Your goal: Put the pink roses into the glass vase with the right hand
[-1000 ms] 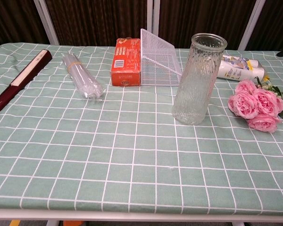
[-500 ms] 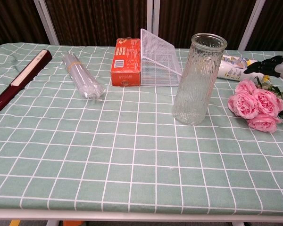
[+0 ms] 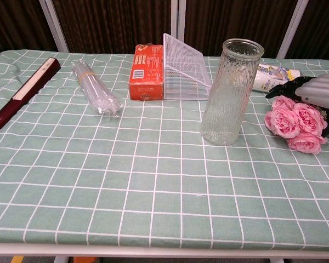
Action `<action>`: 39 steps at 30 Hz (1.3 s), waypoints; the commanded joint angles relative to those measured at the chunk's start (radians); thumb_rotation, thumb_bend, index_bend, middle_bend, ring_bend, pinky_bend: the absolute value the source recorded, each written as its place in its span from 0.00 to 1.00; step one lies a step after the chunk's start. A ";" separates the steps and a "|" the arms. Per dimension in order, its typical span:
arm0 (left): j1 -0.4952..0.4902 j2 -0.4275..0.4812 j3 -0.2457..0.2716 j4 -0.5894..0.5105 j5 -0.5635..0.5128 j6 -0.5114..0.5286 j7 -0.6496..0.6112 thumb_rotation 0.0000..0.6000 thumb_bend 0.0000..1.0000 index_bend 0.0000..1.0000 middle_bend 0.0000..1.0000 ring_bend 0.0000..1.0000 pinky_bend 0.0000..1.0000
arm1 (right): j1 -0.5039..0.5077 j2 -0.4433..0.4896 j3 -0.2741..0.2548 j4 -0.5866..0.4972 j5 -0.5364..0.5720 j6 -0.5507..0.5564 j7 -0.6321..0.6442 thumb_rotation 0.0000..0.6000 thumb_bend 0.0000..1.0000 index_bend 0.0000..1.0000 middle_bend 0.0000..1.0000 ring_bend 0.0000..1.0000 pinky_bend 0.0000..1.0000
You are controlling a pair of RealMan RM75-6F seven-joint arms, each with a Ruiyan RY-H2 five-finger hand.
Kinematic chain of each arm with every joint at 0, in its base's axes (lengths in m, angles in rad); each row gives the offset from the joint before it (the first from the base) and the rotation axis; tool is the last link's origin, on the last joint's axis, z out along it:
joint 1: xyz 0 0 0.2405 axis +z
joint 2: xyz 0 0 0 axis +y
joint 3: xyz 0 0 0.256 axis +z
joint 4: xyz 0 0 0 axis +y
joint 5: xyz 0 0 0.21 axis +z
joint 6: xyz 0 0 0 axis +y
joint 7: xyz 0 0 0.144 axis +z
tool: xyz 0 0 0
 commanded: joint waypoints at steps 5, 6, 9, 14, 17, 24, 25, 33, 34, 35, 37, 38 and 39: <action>0.005 0.003 -0.004 0.002 -0.006 0.006 -0.015 1.00 0.00 0.07 0.00 0.00 0.10 | 0.003 -0.013 -0.007 0.007 0.026 -0.026 -0.013 1.00 0.09 0.00 0.11 0.00 0.02; 0.006 0.003 -0.005 0.003 -0.008 0.006 -0.019 1.00 0.00 0.07 0.00 0.00 0.10 | 0.004 -0.015 -0.008 0.008 0.031 -0.032 -0.013 1.00 0.10 0.00 0.11 0.00 0.06; 0.006 0.004 -0.005 0.005 -0.010 0.004 -0.021 1.00 0.00 0.07 0.00 0.00 0.10 | 0.004 -0.017 -0.011 0.010 0.038 -0.036 -0.008 1.00 0.13 0.02 0.13 0.04 0.20; 0.006 0.006 -0.004 0.003 -0.008 0.003 -0.024 1.00 0.00 0.07 0.00 0.00 0.10 | -0.001 -0.021 -0.011 0.017 0.036 -0.001 0.006 1.00 0.25 0.16 0.20 0.15 0.41; 0.004 0.006 -0.004 0.001 -0.007 0.000 -0.022 1.00 0.00 0.07 0.00 0.00 0.10 | -0.005 -0.020 -0.013 0.018 0.033 0.020 0.015 1.00 0.32 0.25 0.27 0.22 0.52; 0.006 0.010 -0.003 -0.005 -0.010 -0.001 -0.019 1.00 0.00 0.07 0.00 0.00 0.10 | -0.006 0.005 -0.010 0.003 0.031 0.058 0.035 1.00 0.35 0.39 0.35 0.30 0.62; 0.006 0.011 -0.003 -0.007 -0.010 0.000 -0.019 1.00 0.00 0.07 0.00 0.00 0.10 | -0.005 0.018 -0.005 -0.011 0.031 0.068 0.035 1.00 0.35 0.39 0.35 0.30 0.62; 0.009 0.014 -0.003 -0.015 -0.009 0.004 -0.018 1.00 0.00 0.07 0.00 0.00 0.10 | -0.014 0.279 0.099 -0.332 0.069 0.222 -0.022 1.00 0.34 0.39 0.35 0.30 0.62; 0.008 0.014 -0.003 -0.015 -0.009 0.002 -0.017 1.00 0.00 0.07 0.00 0.00 0.10 | -0.019 0.317 0.117 -0.382 0.079 0.242 -0.022 1.00 0.33 0.39 0.35 0.30 0.62; 0.007 0.014 -0.003 -0.015 -0.009 0.000 -0.015 1.00 0.00 0.07 0.00 0.00 0.10 | -0.025 0.354 0.135 -0.431 0.090 0.262 -0.017 1.00 0.33 0.39 0.35 0.30 0.62; 0.005 0.014 -0.003 -0.018 -0.010 -0.002 -0.010 1.00 0.00 0.07 0.00 0.00 0.10 | -0.035 0.440 0.178 -0.533 0.117 0.300 -0.001 1.00 0.33 0.39 0.35 0.30 0.62; 0.005 0.014 -0.003 -0.020 -0.011 -0.003 -0.007 1.00 0.00 0.07 0.00 0.00 0.10 | -0.037 0.475 0.196 -0.571 0.131 0.306 0.008 1.00 0.33 0.39 0.35 0.30 0.62; 0.004 0.015 -0.004 -0.024 -0.015 -0.006 -0.002 1.00 0.00 0.07 0.00 0.00 0.10 | -0.038 0.520 0.220 -0.617 0.155 0.307 0.020 1.00 0.33 0.39 0.34 0.30 0.62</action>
